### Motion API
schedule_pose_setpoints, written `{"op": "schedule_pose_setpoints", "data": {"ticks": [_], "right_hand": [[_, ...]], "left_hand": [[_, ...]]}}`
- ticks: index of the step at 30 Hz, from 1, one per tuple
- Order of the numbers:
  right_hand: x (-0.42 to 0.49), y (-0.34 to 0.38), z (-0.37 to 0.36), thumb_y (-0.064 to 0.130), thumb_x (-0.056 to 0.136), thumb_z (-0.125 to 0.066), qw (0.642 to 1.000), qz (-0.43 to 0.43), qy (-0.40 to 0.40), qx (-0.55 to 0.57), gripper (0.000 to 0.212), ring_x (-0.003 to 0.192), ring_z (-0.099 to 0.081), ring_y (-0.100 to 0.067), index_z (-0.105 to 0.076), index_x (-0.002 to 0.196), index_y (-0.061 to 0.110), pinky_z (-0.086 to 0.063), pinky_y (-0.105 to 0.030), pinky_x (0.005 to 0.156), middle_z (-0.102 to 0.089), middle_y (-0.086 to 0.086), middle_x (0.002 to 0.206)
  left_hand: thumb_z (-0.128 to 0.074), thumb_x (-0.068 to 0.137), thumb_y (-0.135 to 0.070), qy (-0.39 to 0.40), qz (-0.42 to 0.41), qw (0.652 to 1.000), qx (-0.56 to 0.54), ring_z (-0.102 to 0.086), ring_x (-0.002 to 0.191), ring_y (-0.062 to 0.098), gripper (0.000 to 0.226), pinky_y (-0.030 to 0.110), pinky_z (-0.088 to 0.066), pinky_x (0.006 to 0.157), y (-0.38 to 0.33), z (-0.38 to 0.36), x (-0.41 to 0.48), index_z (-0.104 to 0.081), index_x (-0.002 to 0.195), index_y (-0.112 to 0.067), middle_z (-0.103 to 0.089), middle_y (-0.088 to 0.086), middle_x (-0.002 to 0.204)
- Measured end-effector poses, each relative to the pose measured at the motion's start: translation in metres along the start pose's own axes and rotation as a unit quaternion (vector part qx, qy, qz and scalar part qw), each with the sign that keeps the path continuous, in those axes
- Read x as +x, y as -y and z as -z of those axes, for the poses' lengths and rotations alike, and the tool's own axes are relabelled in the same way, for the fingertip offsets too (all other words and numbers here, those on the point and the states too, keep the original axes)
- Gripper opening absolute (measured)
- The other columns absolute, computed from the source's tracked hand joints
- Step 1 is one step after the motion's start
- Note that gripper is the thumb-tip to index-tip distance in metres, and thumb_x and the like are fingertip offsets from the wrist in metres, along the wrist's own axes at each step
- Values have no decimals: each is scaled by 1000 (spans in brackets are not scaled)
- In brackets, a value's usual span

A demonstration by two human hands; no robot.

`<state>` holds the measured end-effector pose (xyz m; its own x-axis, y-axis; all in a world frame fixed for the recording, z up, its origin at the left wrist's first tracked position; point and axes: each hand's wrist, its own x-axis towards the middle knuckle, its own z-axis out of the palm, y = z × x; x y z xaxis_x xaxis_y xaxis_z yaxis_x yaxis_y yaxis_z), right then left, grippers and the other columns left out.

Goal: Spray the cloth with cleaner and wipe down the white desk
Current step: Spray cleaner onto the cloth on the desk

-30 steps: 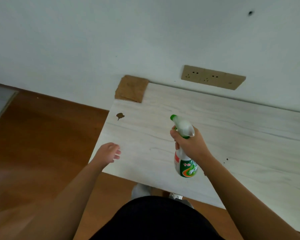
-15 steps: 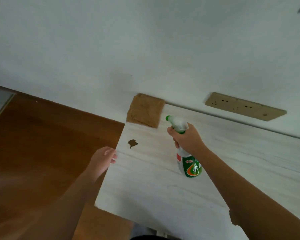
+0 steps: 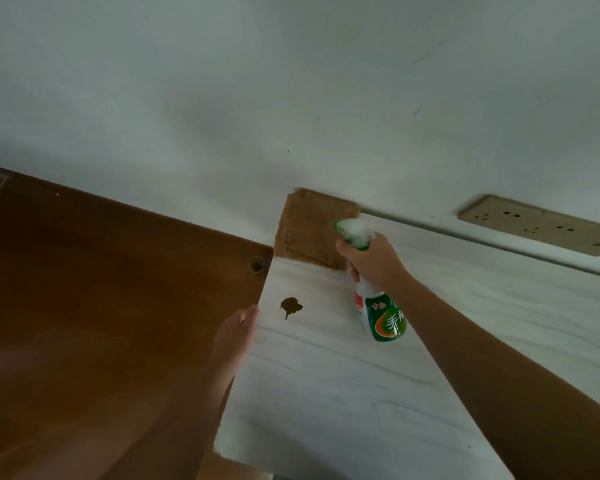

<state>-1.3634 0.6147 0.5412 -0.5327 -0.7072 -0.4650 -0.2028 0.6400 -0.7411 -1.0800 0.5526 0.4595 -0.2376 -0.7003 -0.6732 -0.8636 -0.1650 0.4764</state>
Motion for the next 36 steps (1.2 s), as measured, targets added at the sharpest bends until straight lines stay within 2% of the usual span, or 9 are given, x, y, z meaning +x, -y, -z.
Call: {"op": "schedule_pose_setpoints", "data": {"ticks": [2, 4, 5, 7, 12, 19, 26, 32, 36], "right_hand": [[5, 1, -3, 39, 93, -67, 1000, -12, 2, 3, 26, 41, -57, -13, -57, 80, 17, -53, -27, 54, -61, 1, 51], [8, 1, -5, 38, 92, -68, 1000, -22, 5, 8, 28, 40, -56, -12, -57, 78, 16, -54, -28, 55, -59, 2, 48], [10, 2, -6, 37, 92, -68, 1000, -25, 6, 9, 29, 39, -55, -12, -57, 76, 16, -54, -29, 56, -58, 3, 46], [12, 2, -4, 34, 91, -69, 999, -34, 4, 8, 28, 39, -54, -13, -56, 74, 15, -54, -30, 58, -57, 2, 44], [12, 0, 1, 29, 88, -71, 998, -57, -8, 3, 23, 44, -56, -21, -59, 81, 11, -51, -29, 52, -61, -6, 53], [12, -1, 9, 32, 88, -71, 997, -67, -35, 4, 24, 41, -57, -16, -60, 87, 11, -46, -23, 45, -58, 2, 48], [7, 6, 6, 38, 90, -69, 998, -43, -27, -49, 26, 39, -55, -9, -62, 88, 13, -47, -20, 47, -59, 3, 48], [-1, 8, 7, 40, 92, -67, 995, -35, -41, -82, 27, 34, -53, -2, -60, 85, 14, -42, -14, 43, -57, 5, 48], [-7, 6, 9, 38, 92, -68, 997, -18, -45, -68, 22, 37, -55, -2, -60, 87, 18, -43, -15, 46, -58, 6, 48]], "left_hand": [[-28, 109, -53, 1, -16, 1000, -8, -62, 102, 19, 57, 27, -48, 90, 1, -8, 1, -69, 117, -13, -67, 0, 112], [-29, 110, -50, -12, -22, 999, -22, -51, 83, 7, 42, 19, -40, 72, -1, -12, -2, -60, 90, -32, -55, -14, 88], [-30, 109, -51, -20, -26, 999, -33, -47, 73, 5, 43, 21, -37, 65, -1, -14, -1, -52, 77, -33, -49, -14, 76], [-31, 108, -52, -32, -35, 997, -54, -45, 60, 9, 54, 28, -36, 58, 2, -17, -2, -48, 67, -22, -46, -5, 64], [-28, 107, -56, -50, -60, 996, -52, -45, 54, 11, 59, 30, -35, 55, 11, -22, -1, -49, 65, -19, -46, -4, 59], [-23, 106, -61, -76, -66, 995, -1, -50, 53, 13, 65, 29, -37, 53, 15, -25, 2, -48, 62, -20, -50, -4, 56], [-24, 107, -58, -80, -67, 994, 6, -46, 51, 12, 63, 28, -33, 52, 12, -24, -1, -46, 62, -19, -46, -5, 55], [-23, 105, -60, -83, -76, 994, -1, -45, 49, 11, 66, 26, -33, 51, 14, -25, 1, -48, 62, -18, -45, -6, 53], [-25, 104, -60, -101, -80, 992, 10, -52, 54, 11, 59, 24, -37, 52, 13, -24, -1, -54, 72, -19, -53, -5, 60]]}}
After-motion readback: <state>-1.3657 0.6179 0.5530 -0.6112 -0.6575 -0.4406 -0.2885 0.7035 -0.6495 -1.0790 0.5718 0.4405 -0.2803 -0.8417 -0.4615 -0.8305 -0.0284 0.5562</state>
